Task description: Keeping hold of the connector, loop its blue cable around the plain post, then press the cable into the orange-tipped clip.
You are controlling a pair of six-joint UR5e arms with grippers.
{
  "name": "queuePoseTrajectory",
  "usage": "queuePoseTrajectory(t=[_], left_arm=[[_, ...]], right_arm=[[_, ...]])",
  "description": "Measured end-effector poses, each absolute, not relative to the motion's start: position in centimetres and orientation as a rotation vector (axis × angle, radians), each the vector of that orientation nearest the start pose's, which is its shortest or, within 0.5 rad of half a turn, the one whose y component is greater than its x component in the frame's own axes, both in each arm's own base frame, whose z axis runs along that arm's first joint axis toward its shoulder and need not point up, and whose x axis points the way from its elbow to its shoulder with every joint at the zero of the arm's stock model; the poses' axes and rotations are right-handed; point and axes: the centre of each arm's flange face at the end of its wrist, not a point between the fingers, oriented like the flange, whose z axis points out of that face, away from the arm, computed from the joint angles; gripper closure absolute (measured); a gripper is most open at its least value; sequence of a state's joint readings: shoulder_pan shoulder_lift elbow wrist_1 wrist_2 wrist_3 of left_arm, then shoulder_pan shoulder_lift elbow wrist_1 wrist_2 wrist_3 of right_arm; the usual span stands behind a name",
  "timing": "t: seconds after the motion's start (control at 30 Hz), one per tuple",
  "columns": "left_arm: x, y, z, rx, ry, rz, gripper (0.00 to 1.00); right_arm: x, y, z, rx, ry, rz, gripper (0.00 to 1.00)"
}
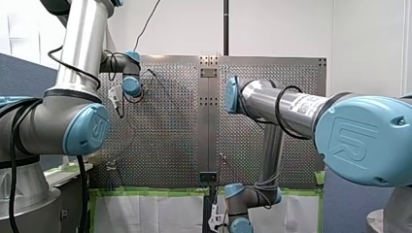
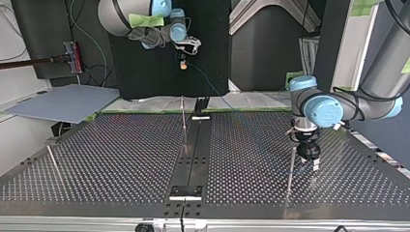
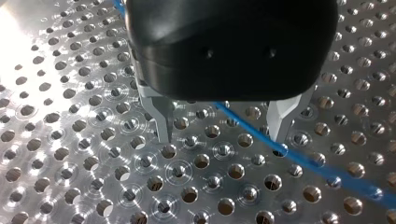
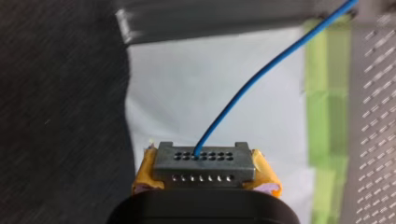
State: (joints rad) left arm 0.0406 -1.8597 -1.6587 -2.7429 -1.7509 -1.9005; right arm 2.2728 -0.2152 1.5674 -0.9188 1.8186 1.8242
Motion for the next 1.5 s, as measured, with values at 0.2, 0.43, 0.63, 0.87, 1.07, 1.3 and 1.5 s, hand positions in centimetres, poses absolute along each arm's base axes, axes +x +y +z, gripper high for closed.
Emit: queuePoseTrajectory(t=[0.2,0.43,0.63,0.87,1.07,1.3,1.5], left_arm=[[59.0,-9.1,32.8,-0.426,1.490,-0.087,0.00],[59.0,-9.1,32.8,-0.427,1.490,-0.087,0.00],[59.0,-9.1,32.8,-0.427,1.490,-0.087,0.00],[59.0,-9.0,32.8,-0.429,1.491,-0.087,0.00],[59.0,-8.9,32.8,-0.431,1.492,-0.085,0.00],[59.0,-8.8,32.8,-0.436,1.491,-0.086,0.00],[59.0,-8.7,32.8,-0.444,1.489,-0.091,0.00]], right_arm=[[39.9,-32.7,-29.6,1.824,-1.394,1.235,1.00],[38.3,-32.6,-30.3,1.793,-1.409,1.236,1.00],[37.9,-33.5,-28.1,1.741,-1.404,1.279,1.00],[37.4,-34.3,-25.2,1.675,-1.391,1.331,1.00],[37.2,-34.5,-22.6,1.633,-1.369,1.370,1.00],[36.5,-33.6,-20.3,1.659,-1.377,1.343,1.00],[35.5,-32.4,-18.4,1.709,-1.393,1.290,1.00]])
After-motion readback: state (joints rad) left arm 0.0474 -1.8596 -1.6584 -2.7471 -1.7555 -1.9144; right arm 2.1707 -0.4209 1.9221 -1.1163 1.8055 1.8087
